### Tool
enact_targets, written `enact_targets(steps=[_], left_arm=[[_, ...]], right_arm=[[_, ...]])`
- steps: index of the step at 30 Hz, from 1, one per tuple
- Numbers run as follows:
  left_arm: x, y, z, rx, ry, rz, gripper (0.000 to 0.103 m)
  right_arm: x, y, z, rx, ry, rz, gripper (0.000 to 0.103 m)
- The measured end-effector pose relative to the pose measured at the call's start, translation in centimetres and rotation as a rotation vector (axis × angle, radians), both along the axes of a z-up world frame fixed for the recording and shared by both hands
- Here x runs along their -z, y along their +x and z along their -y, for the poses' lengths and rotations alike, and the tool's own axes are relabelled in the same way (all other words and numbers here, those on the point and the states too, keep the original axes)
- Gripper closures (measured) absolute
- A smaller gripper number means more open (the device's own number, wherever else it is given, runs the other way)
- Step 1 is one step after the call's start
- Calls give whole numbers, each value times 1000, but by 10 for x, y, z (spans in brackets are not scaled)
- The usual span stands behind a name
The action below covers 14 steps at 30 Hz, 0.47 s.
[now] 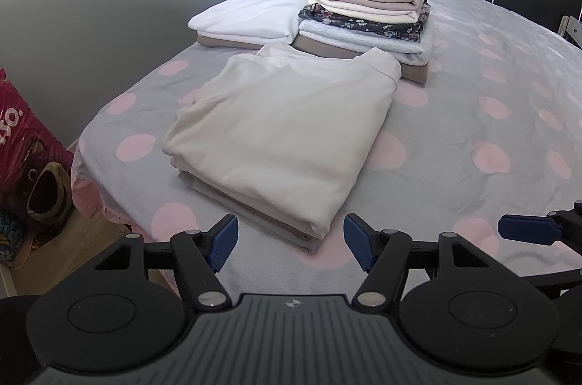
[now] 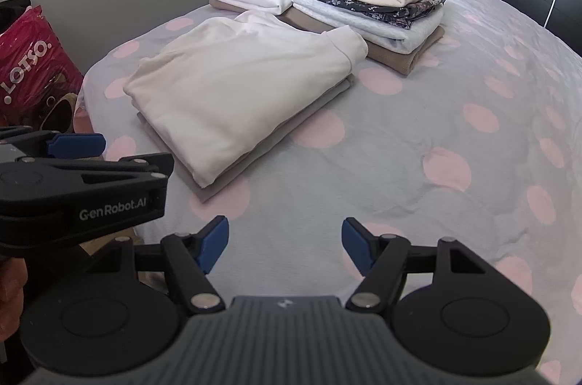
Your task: Fold clothes
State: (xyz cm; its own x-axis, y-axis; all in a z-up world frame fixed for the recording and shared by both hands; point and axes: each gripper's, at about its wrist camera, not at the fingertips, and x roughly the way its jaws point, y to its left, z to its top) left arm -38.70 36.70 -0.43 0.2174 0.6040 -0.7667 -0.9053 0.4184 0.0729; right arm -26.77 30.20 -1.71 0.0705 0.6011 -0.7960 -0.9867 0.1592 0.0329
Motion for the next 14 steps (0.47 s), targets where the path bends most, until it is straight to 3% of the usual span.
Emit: enact_targets(steps=[14], left_arm=[[-4, 0, 7, 16, 28, 11, 40]], right_arm=[[-2, -6, 2, -14, 2, 14, 32]])
